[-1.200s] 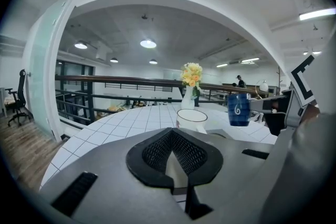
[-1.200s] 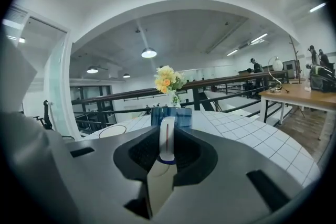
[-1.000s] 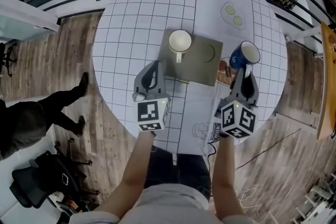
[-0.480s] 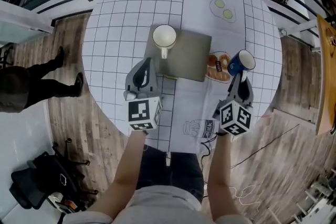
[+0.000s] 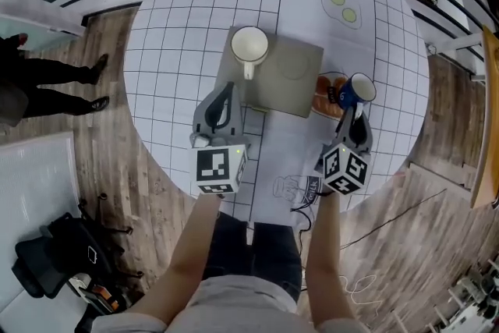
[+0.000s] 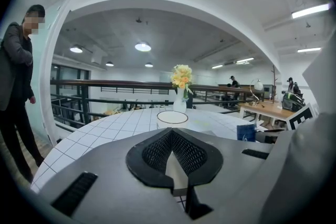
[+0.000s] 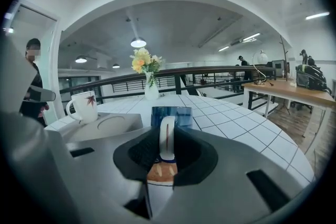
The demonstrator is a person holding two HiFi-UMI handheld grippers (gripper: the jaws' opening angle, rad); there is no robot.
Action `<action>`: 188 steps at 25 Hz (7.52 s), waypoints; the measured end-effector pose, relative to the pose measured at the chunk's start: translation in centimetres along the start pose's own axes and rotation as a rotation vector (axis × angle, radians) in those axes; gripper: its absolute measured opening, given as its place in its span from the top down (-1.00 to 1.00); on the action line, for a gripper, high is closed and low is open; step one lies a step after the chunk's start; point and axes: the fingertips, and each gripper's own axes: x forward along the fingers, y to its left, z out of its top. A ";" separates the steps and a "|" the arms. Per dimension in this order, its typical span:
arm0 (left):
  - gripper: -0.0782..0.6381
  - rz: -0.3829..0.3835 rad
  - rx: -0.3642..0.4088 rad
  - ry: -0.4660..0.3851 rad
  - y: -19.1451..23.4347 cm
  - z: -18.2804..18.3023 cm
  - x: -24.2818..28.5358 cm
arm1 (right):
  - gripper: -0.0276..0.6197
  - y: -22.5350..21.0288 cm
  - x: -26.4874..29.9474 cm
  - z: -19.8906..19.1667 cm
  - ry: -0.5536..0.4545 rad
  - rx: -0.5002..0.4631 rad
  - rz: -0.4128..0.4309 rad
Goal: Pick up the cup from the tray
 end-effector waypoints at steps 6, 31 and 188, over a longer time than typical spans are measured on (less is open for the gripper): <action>0.77 0.009 -0.006 0.008 0.2 -0.5 -0.3 | 0.75 0.4 -1.0 -1.2 -0.004 -0.010 -0.011; 0.77 0.008 -0.035 -0.036 0.8 0.8 -1.5 | 0.17 3.5 -6.8 2.5 -0.140 -0.041 -0.054; 0.76 0.007 -0.054 -0.153 3.5 3.6 -9.5 | 0.89 21.0 -12.0 7.2 -0.161 -0.058 0.432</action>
